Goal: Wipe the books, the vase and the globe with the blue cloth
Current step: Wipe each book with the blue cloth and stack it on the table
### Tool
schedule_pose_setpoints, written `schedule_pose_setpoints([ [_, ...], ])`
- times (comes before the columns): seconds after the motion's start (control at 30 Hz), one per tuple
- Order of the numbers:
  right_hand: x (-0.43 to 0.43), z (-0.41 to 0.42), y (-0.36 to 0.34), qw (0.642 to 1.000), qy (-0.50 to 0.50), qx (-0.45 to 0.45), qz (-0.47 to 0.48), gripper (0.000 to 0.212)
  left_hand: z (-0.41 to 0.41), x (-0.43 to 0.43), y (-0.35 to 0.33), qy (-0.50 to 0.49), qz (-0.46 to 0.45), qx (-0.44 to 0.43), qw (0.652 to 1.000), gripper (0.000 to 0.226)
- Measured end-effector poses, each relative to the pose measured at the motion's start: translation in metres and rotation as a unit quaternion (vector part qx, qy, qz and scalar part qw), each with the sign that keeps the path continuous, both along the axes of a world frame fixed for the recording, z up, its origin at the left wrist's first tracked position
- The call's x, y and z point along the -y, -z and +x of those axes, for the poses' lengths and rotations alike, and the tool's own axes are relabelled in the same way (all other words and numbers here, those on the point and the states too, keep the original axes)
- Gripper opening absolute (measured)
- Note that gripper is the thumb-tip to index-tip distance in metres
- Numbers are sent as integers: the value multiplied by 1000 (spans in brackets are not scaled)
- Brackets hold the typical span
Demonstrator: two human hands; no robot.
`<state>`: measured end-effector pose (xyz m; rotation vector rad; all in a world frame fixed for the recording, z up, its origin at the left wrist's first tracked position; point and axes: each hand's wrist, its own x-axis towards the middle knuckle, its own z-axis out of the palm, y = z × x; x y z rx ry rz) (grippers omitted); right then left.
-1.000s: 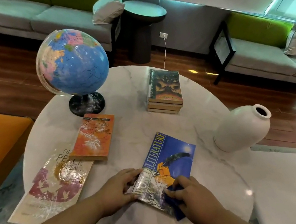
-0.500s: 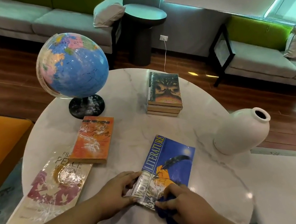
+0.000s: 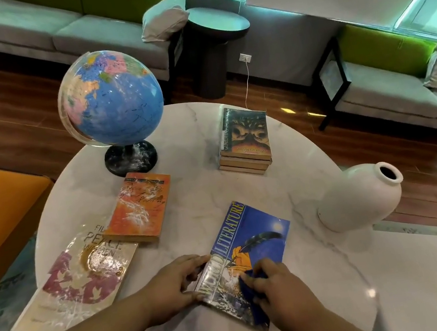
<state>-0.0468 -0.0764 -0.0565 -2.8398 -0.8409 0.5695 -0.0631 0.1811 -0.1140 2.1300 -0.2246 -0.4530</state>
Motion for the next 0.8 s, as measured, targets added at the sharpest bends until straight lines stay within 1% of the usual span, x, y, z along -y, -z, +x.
schedule_pose_setpoints([
  [0.03,2,-2,-1,1000,-8,-7,2,46,0,0,0,-1,1,1,1000,74],
  [0.1,9,5,1,1000,19,-1,17,41,0,0,-2,3,1,2,1000,74],
  [0.13,9,11,2,999,45,11,17,41,0,0,-3,3,0,2,1000,74],
  [0.2,2,18,2,998,62,14,-6,45,0,0,-3,1,-1,1,1000,74],
  [0.3,-9,7,-1,999,21,-14,-21,49,-1,1,-3,-1,-3,1,1000,74],
  [0.37,-4,1,0,1000,-5,-21,-2,46,-1,1,-4,-1,-6,1,1000,73],
  [0.47,1,14,1,999,41,-1,14,42,0,0,-4,-2,-7,0,1000,74],
  [0.53,-8,17,-2,999,49,13,-16,46,0,-1,-4,-3,-8,-2,1000,75],
  [0.6,-15,10,-2,999,27,2,-26,50,-1,0,-4,-5,-12,-3,1000,75],
  [0.7,-8,1,-3,1000,-17,-18,-5,46,-1,1,-5,-7,-16,-7,1000,75],
  [0.8,-4,13,-1,999,40,-5,12,42,0,0,-6,-5,-7,-3,1000,74],
])
